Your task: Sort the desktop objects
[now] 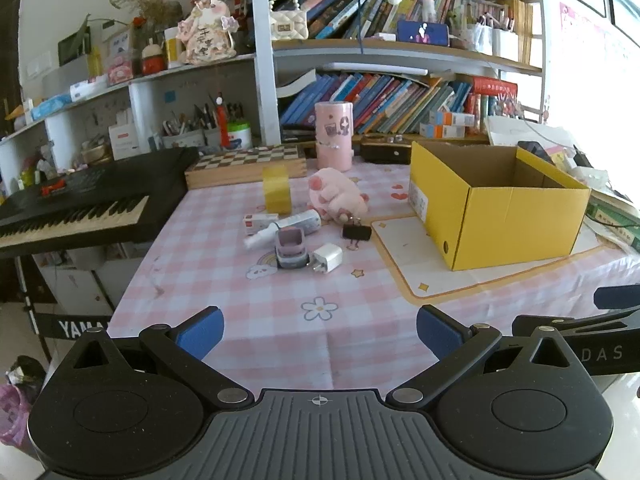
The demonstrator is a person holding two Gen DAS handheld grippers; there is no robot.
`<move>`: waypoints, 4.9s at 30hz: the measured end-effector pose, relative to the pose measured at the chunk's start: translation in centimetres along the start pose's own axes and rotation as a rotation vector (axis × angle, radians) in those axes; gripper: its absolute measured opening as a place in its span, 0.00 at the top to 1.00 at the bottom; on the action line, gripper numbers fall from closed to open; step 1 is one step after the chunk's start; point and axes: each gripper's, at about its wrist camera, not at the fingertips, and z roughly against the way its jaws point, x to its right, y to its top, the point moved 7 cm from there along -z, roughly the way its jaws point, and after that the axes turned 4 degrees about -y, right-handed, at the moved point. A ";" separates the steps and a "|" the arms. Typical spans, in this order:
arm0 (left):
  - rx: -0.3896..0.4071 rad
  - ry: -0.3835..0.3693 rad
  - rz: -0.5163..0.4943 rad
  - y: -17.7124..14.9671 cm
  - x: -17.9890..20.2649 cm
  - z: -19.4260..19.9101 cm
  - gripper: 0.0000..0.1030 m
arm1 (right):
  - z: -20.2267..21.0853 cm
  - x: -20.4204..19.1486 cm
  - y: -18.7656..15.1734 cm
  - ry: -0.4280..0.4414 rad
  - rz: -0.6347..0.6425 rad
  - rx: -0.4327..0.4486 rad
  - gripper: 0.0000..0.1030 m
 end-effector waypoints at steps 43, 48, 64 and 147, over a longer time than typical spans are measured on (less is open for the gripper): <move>-0.042 0.014 0.041 -0.7 -1.1 -0.4 0.00 | -0.4 -1.0 -0.1 0.016 0.028 -0.010 0.02; -0.043 0.015 0.043 -0.7 -1.2 -0.4 0.00 | -0.3 -1.0 -0.1 0.016 0.028 -0.016 0.02; -0.045 0.016 0.043 -0.8 -1.3 -0.3 0.00 | -0.3 -1.5 -0.4 0.021 0.025 -0.023 0.01; -0.201 0.153 0.207 5.6 -6.9 -13.3 0.05 | -16.8 -11.4 8.5 0.389 0.388 -0.174 0.35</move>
